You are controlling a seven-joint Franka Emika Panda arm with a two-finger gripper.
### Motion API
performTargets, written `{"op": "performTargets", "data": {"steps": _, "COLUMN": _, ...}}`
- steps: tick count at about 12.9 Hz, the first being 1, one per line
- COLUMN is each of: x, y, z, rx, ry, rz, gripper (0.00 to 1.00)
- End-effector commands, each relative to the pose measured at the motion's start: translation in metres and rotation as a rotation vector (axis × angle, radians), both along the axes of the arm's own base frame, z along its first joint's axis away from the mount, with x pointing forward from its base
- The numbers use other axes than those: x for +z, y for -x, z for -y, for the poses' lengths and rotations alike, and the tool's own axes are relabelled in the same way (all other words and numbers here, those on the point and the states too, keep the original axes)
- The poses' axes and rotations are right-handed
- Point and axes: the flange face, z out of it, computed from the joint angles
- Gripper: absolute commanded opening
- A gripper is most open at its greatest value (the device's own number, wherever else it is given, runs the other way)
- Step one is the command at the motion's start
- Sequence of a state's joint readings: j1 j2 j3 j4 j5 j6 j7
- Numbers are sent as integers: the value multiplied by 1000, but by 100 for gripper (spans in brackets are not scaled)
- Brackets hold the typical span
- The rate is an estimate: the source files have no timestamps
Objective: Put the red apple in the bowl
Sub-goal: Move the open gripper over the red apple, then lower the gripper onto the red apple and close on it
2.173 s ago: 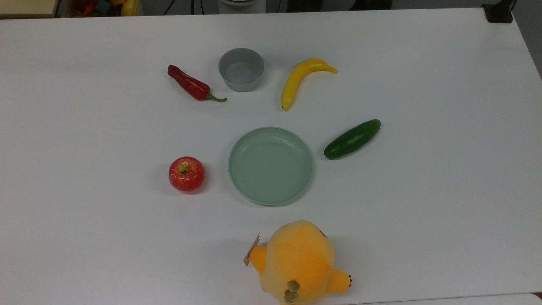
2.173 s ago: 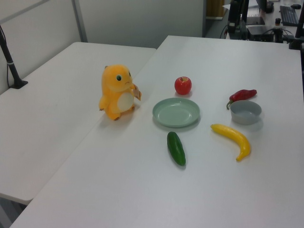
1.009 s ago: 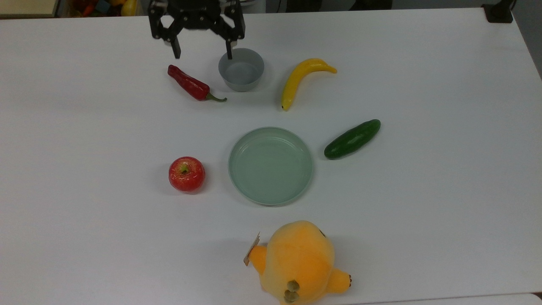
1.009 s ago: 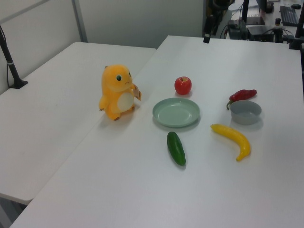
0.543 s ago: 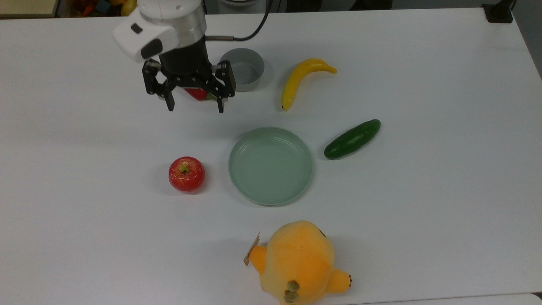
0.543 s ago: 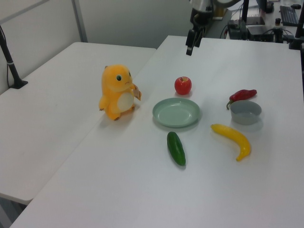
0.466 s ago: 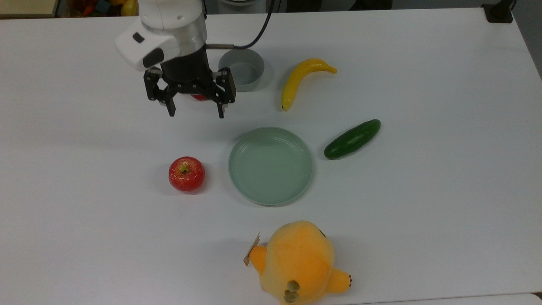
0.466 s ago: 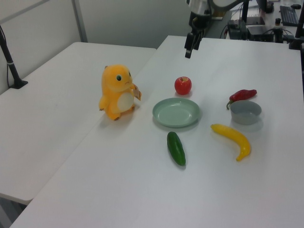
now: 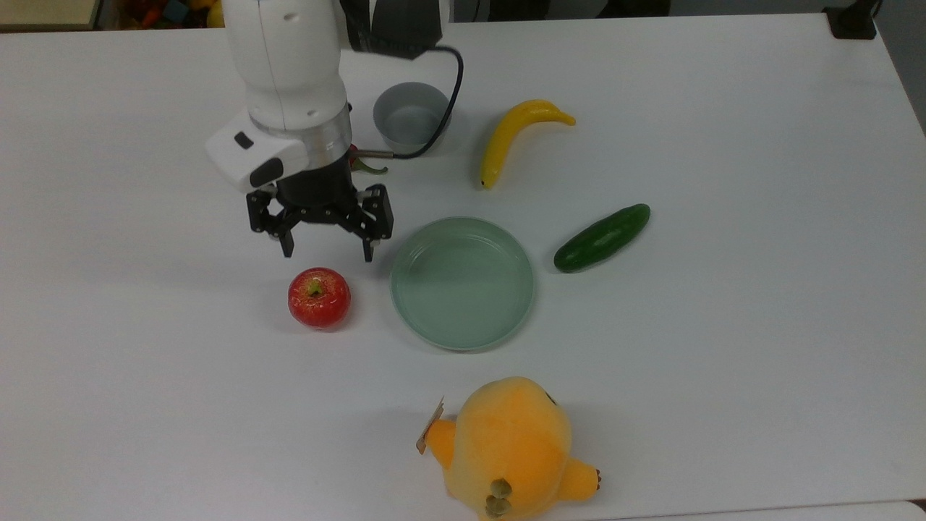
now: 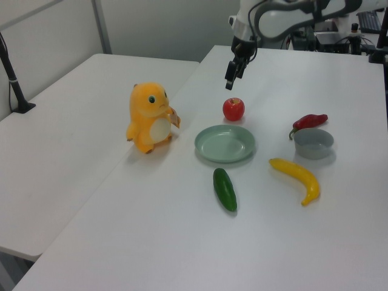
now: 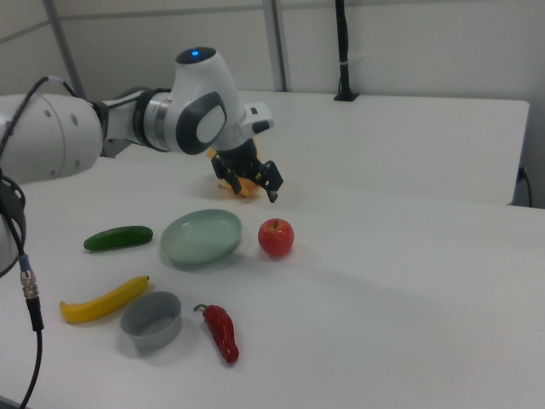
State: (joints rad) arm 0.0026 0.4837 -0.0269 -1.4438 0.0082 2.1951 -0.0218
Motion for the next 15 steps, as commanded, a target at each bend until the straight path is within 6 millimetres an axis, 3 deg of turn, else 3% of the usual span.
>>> {"op": "performTargets", "data": {"steps": 1, "x": -21, "y": -8, "z": 9, "rx": 16, "ry": 36, "rz": 13, "gripper": 100}}
{"op": "performTargets", "data": {"steps": 4, "x": -54, "y": -12, "z": 10, "rx": 34, "ry": 75, "rz": -20, "gripper": 100}}
{"op": "performTargets", "data": {"steps": 8, "x": -76, "y": -15, "z": 23, "rx": 48, "ry": 125, "rz": -14, "gripper": 100}}
{"op": "performTargets", "data": {"steps": 14, "x": -102, "y": -13, "z": 20, "rx": 95, "ry": 191, "rz": -58, "gripper": 100}}
{"op": "performTargets", "data": {"steps": 15, "x": -106, "y": -11, "z": 19, "rx": 102, "ry": 194, "rz": -66, "gripper": 87}}
